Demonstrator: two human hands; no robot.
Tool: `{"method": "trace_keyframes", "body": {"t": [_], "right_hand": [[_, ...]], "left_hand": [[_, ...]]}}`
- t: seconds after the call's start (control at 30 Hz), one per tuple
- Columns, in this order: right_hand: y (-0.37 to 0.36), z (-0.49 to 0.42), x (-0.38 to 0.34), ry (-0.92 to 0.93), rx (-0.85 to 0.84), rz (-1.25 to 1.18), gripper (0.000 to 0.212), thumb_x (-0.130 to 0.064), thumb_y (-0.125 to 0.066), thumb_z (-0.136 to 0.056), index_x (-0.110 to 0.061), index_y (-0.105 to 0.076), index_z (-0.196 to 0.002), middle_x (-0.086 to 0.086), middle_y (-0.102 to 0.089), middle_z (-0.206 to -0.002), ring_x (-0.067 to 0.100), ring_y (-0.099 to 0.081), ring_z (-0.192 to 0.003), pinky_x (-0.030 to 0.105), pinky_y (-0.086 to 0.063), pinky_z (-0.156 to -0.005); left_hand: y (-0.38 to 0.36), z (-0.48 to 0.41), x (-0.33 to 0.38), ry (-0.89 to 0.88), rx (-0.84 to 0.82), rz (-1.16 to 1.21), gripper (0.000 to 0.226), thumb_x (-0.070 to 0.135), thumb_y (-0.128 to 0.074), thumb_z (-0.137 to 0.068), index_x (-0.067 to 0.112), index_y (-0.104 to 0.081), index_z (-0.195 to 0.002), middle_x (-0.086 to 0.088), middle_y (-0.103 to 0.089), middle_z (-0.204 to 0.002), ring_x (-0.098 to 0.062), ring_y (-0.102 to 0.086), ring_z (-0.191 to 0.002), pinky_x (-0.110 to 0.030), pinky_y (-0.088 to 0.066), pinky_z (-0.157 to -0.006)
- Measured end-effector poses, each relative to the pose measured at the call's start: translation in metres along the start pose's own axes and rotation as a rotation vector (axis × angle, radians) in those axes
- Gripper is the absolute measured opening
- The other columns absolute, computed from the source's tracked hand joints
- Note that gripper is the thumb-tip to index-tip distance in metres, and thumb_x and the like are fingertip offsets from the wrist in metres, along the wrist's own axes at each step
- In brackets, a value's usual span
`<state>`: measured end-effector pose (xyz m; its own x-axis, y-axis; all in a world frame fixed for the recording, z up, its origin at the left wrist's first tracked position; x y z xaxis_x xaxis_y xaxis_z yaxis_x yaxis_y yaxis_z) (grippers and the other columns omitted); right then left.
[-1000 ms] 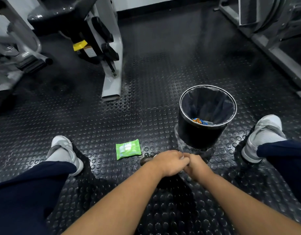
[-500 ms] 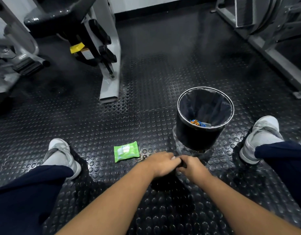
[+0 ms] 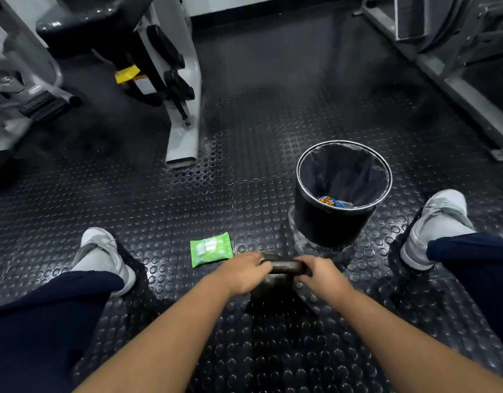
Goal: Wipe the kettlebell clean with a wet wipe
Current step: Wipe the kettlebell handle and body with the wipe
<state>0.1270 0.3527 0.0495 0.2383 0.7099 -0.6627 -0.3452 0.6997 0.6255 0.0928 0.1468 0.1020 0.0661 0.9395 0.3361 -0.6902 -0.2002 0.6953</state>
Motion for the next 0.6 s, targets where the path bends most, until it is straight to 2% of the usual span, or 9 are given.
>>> {"method": "trace_keyframes", "body": {"t": [0.03,0.1,0.17,0.27,0.4,0.47,0.53,0.6], "right_hand": [[-0.001,0.0,0.0,-0.003,0.004,0.003,0.039,-0.016,-0.076,-0.083,-0.026,-0.069,-0.12,-0.007,-0.072,-0.092,0.004,-0.063,-0.075,0.017,-0.044,-0.068],[-0.001,0.0,-0.001,0.001,0.014,0.01,0.039,-0.015,-0.076,-0.081,-0.025,-0.07,-0.119,-0.005,-0.074,-0.094,0.01,-0.066,-0.085,0.02,-0.044,-0.073],[0.0,0.0,-0.001,0.021,0.026,0.018,0.032,-0.011,-0.07,-0.081,-0.022,-0.073,-0.111,-0.006,-0.074,-0.088,0.012,-0.067,-0.085,0.012,-0.041,-0.066],[0.001,0.002,-0.003,0.031,0.024,-0.001,0.029,-0.008,-0.062,-0.08,-0.022,-0.073,-0.103,-0.012,-0.067,-0.077,0.01,-0.066,-0.079,0.008,-0.039,-0.058],[-0.001,-0.001,0.0,0.009,-0.004,-0.024,0.039,-0.012,-0.076,-0.081,-0.026,-0.07,-0.118,-0.011,-0.071,-0.093,0.01,-0.067,-0.091,0.02,-0.047,-0.08],[-0.001,-0.001,0.002,-0.01,-0.01,-0.029,0.042,-0.016,-0.077,-0.082,-0.029,-0.069,-0.121,-0.01,-0.073,-0.098,0.01,-0.068,-0.096,0.025,-0.051,-0.087],[-0.002,-0.002,0.002,-0.018,-0.013,-0.026,0.041,-0.018,-0.076,-0.083,-0.03,-0.068,-0.122,-0.009,-0.073,-0.098,0.01,-0.068,-0.094,0.026,-0.052,-0.086],[-0.003,-0.002,0.002,-0.027,-0.013,-0.029,0.042,-0.018,-0.076,-0.084,-0.03,-0.068,-0.123,-0.009,-0.073,-0.096,0.009,-0.068,-0.09,0.025,-0.052,-0.083]], "left_hand": [[-0.001,0.0,0.013,-0.018,0.003,-0.019,0.054,0.06,-0.028,-0.093,0.02,-0.057,-0.115,-0.006,-0.061,-0.128,-0.022,-0.056,-0.112,-0.04,-0.047,-0.1],[-0.004,-0.001,0.04,-0.075,0.006,-0.071,0.069,0.068,-0.024,-0.086,0.019,-0.057,-0.122,-0.007,-0.06,-0.128,-0.026,-0.055,-0.116,-0.041,-0.045,-0.1],[-0.011,-0.003,0.062,-0.136,0.0,-0.153,0.068,0.063,-0.028,-0.091,0.018,-0.054,-0.135,-0.01,-0.057,-0.134,-0.029,-0.051,-0.126,-0.045,-0.041,-0.105],[-0.015,-0.004,0.069,-0.177,-0.002,-0.16,0.063,0.056,-0.029,-0.092,0.021,-0.054,-0.138,-0.008,-0.057,-0.134,-0.029,-0.051,-0.128,-0.046,-0.04,-0.109],[-0.004,0.003,0.038,-0.144,0.05,-0.049,0.065,0.061,-0.026,-0.095,0.024,-0.055,-0.14,-0.001,-0.057,-0.143,-0.022,-0.052,-0.131,-0.038,-0.041,-0.108],[0.001,0.007,0.018,-0.083,0.064,-0.009,0.053,0.049,-0.032,-0.104,0.022,-0.052,-0.145,-0.001,-0.053,-0.15,-0.02,-0.048,-0.135,-0.032,-0.038,-0.108],[0.005,0.009,0.006,-0.029,0.053,0.004,0.048,0.043,-0.033,-0.106,0.02,-0.053,-0.144,-0.003,-0.052,-0.152,-0.021,-0.048,-0.136,-0.032,-0.037,-0.108],[0.005,0.007,0.011,-0.009,0.042,-0.016,0.045,0.047,-0.033,-0.103,0.02,-0.059,-0.128,-0.006,-0.06,-0.14,-0.024,-0.054,-0.123,-0.035,-0.044,-0.103]]}}
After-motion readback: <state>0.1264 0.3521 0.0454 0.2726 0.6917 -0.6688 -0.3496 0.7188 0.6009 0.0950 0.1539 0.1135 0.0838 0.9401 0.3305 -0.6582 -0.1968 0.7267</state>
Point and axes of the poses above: each hand's wrist, its own z-axis away from the middle knuckle, its own y-axis out of the back of the hand, x = y × z, the point moved 3 cm from there along -z, towards the middle knuckle
